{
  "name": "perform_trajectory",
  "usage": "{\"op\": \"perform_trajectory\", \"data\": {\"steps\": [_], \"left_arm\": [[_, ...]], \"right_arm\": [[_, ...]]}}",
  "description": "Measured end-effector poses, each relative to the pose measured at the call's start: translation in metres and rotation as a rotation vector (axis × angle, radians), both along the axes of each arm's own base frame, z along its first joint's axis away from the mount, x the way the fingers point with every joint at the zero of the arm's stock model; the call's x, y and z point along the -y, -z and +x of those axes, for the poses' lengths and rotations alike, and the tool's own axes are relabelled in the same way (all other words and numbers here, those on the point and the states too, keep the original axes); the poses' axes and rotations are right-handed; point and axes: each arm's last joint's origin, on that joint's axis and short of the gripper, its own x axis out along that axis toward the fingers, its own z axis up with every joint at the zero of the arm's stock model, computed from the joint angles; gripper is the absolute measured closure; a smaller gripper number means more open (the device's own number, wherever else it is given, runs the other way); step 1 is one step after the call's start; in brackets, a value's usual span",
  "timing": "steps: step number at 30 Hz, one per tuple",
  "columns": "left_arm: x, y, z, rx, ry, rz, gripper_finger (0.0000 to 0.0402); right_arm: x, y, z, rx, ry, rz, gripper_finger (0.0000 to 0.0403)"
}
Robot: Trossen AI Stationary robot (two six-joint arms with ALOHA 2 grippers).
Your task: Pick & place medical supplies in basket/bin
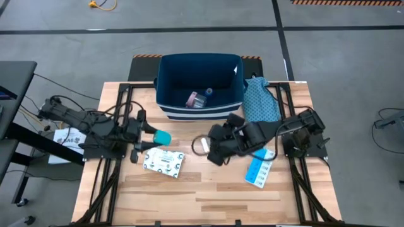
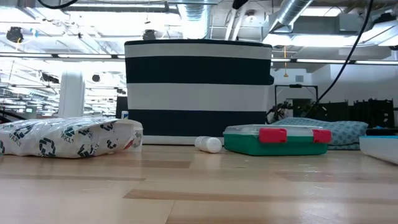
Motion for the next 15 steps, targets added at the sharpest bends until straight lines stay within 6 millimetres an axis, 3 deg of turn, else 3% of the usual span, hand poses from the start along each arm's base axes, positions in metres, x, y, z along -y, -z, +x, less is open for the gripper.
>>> {"op": "perform_trajectory", "data": {"steps": [8,15], "left_arm": [[-0.028,-0.038,0.012,0.038,-0.077,0.136,0.0226],[-0.065,-0.065,0.024,-0.008,-0.161,0.215,0.0226]], "right_arm": [[0.049,-0.026,-0.008,0.003,-0.164,0.005,0.0216],[0.096,-0.041,-0.055,0.160,-0.245,0.080,0.0247]]}}
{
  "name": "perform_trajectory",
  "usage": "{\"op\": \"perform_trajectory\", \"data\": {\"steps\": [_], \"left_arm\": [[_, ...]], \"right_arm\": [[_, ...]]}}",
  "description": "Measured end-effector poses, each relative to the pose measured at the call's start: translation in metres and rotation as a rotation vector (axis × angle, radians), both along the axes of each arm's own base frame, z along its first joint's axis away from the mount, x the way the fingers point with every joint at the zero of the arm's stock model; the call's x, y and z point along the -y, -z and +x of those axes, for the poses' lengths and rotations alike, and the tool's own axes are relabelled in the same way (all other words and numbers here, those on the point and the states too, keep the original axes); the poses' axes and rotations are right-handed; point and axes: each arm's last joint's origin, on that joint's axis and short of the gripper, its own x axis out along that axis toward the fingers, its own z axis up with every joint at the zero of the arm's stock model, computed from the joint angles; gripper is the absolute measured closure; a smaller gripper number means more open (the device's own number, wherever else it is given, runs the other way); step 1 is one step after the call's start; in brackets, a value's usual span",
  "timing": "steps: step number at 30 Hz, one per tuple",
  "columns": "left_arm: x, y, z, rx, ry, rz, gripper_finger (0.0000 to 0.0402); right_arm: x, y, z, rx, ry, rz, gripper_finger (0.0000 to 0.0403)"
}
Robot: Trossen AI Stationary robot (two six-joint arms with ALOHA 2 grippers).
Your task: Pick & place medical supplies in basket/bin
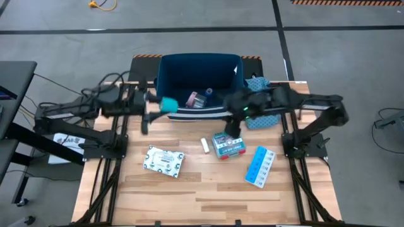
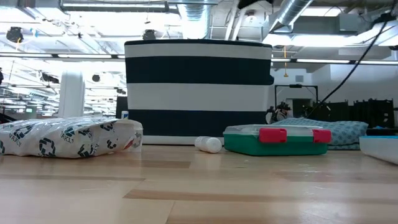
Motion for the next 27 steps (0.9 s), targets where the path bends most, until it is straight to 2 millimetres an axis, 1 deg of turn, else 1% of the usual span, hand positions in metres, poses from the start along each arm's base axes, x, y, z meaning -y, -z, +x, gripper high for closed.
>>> {"op": "perform_trajectory", "data": {"steps": [4,7,9,12,16,20,24,27], "left_arm": [[-0.026,-0.010,0.010,-0.004,-0.036,0.016,0.0226],[-0.050,-0.009,0.020,-0.028,-0.045,-0.002,0.0226],[-0.066,-0.006,0.029,-0.053,-0.043,-0.023,0.0226],[-0.092,0.004,0.042,-0.080,-0.057,-0.052,0.0226],[-0.127,0.019,0.058,-0.082,-0.070,-0.078,0.0226],[-0.158,0.035,0.075,-0.062,-0.072,-0.111,0.0226],[-0.182,0.053,0.094,-0.037,-0.048,-0.164,0.0226],[-0.196,0.060,0.109,-0.056,-0.047,-0.185,0.0226]], "right_arm": [[0.015,0.006,-0.029,0.070,0.025,0.007,0.0257],[0.020,0.013,-0.042,0.105,0.039,0.010,0.0260],[0.021,0.020,-0.050,0.095,0.043,0.009,0.0262],[0.021,0.030,-0.060,0.074,0.044,0.009,0.0261],[0.021,0.037,-0.069,0.065,0.045,0.009,0.0259],[0.020,0.036,-0.079,0.068,0.045,0.008,0.0261],[0.021,0.033,-0.088,0.092,0.043,-0.003,0.0264],[0.023,0.033,-0.095,0.102,0.047,-0.013,0.0263]]}}
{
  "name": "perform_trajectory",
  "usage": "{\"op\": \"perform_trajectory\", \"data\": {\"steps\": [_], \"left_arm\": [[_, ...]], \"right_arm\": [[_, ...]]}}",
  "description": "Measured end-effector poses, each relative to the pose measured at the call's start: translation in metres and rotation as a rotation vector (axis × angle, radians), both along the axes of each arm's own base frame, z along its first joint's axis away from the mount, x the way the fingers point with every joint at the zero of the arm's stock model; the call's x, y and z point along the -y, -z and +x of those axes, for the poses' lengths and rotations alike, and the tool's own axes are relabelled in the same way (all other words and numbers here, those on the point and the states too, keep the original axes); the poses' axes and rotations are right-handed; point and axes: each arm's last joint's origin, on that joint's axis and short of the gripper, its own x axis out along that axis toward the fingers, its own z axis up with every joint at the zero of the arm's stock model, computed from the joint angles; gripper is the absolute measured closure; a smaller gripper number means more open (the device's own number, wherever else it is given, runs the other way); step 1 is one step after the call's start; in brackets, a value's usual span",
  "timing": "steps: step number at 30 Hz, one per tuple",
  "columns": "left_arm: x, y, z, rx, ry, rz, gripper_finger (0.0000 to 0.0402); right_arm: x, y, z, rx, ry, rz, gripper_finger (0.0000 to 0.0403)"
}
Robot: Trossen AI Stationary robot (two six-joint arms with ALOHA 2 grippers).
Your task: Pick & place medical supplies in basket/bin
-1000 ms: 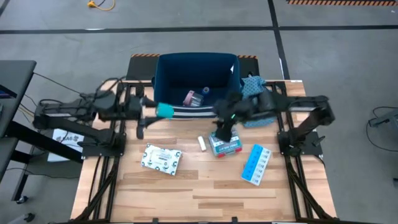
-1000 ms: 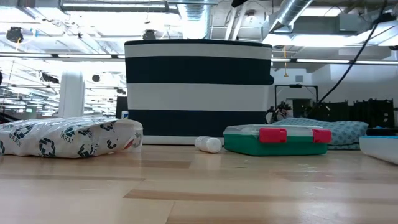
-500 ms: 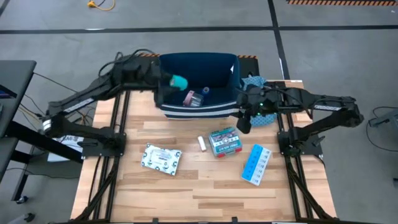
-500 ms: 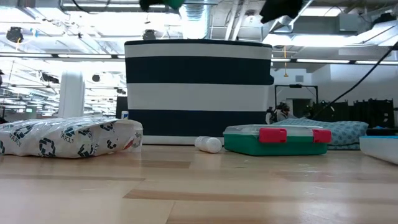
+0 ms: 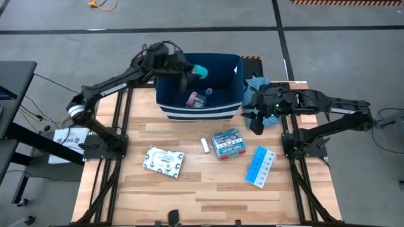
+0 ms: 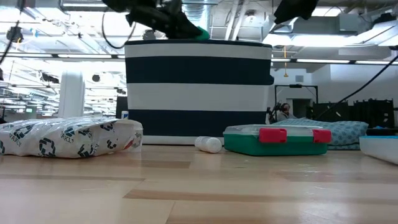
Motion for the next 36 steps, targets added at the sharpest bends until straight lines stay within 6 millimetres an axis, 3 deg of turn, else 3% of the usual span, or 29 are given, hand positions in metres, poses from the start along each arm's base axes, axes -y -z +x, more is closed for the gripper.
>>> {"op": "perform_trajectory", "data": {"steps": [13,21,28,36], "left_arm": [[-0.041,0.004,0.073,-0.085,0.026,-0.042,0.0226],[-0.054,0.021,0.089,-0.202,-0.009,-0.036,0.0203],[-0.046,0.037,0.093,-0.274,0.016,-0.044,0.0178],[-0.024,0.038,0.108,-0.310,0.020,0.029,0.0156]], "right_arm": [[0.003,0.016,-0.008,-0.051,0.017,0.004,0.0266],[0.003,0.026,-0.007,-0.081,0.017,0.006,0.0268],[0.003,0.027,-0.008,-0.091,0.001,-0.013,0.0269],[0.003,0.027,-0.008,-0.099,-0.005,-0.019,0.0270]]}}
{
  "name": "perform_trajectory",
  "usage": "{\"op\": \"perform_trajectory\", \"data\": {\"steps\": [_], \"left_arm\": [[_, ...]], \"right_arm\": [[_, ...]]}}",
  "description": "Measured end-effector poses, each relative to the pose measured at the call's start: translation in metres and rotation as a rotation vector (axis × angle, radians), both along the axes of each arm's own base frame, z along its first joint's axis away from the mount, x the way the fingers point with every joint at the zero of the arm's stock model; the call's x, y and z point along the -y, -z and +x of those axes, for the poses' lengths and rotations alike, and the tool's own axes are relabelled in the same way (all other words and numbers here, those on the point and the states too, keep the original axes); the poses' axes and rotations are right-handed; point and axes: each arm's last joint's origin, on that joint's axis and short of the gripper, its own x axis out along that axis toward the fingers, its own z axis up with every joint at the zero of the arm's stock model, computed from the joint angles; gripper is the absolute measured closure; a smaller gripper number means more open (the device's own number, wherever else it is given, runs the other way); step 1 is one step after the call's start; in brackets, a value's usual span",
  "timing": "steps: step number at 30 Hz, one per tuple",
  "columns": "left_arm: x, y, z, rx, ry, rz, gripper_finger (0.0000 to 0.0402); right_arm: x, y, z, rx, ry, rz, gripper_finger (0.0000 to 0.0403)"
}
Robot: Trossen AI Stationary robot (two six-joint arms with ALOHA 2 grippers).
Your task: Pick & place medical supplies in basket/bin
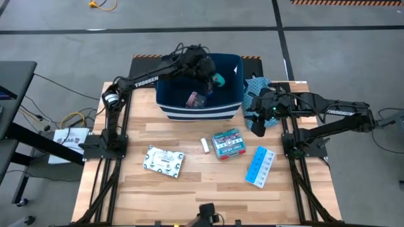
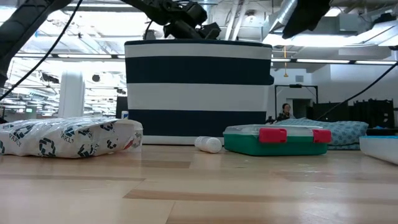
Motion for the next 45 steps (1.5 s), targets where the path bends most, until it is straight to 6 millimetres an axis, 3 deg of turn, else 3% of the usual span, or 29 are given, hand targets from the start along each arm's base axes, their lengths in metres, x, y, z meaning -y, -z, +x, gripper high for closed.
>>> {"op": "perform_trajectory", "data": {"steps": [10,18,28,36,45], "left_arm": [[0.009,0.000,0.005,-0.012,-0.001,0.008,0.0140],[0.017,-0.013,0.005,-0.040,0.024,0.010,0.0140],[0.048,-0.054,-0.005,-0.095,0.147,-0.049,0.0140],[0.093,-0.111,-0.040,0.008,0.150,-0.071,0.0140],[0.149,-0.168,-0.102,0.092,0.192,-0.026,0.0140]], "right_arm": [[0.000,0.000,0.000,-0.004,0.001,0.001,0.0270],[-0.003,0.004,0.001,-0.041,-0.017,0.004,0.0268],[-0.016,0.001,0.004,-0.005,-0.081,-0.002,0.0268],[-0.017,-0.001,0.006,0.029,-0.083,-0.005,0.0269],[-0.017,-0.006,0.011,0.112,-0.058,0.023,0.0267]]}}
